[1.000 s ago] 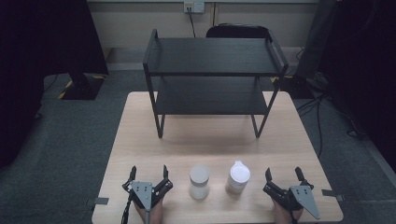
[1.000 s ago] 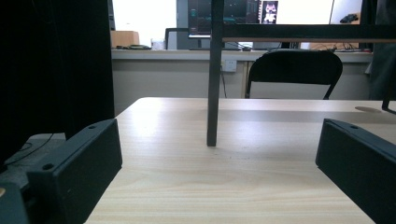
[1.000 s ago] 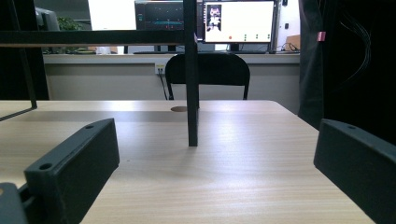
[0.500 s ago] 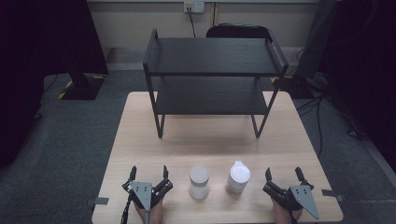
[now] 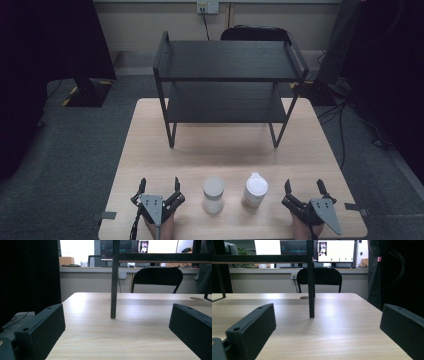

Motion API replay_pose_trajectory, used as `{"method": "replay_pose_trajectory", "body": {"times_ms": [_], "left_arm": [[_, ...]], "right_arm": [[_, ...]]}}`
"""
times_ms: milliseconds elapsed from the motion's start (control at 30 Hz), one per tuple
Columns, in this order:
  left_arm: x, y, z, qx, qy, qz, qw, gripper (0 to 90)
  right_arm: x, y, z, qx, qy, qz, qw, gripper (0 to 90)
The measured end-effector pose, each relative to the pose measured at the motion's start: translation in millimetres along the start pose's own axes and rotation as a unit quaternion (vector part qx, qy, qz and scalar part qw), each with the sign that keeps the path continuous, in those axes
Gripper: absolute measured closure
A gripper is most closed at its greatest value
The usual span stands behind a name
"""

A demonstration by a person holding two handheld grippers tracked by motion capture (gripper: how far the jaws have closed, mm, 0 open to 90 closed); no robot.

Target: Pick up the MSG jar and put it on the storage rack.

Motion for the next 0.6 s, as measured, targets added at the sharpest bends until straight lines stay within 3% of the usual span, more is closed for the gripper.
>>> {"method": "replay_pose_trajectory", "body": {"times_ms": [600], "left_arm": [[-0.4, 0.1, -0.1, 0.000, 0.001, -0.003, 1.0000, 0.0]], "right_arm": [[0.5, 0.0, 0.0, 0.000, 0.000, 0.003, 1.0000, 0.0]]}}
Point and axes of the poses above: each handheld gripper's, and its own axes: y roughly forward along the jaws, z roughly out of its underside, x roughly to its left, the point moved 10 cm from there along y, roughly forward along the jaws
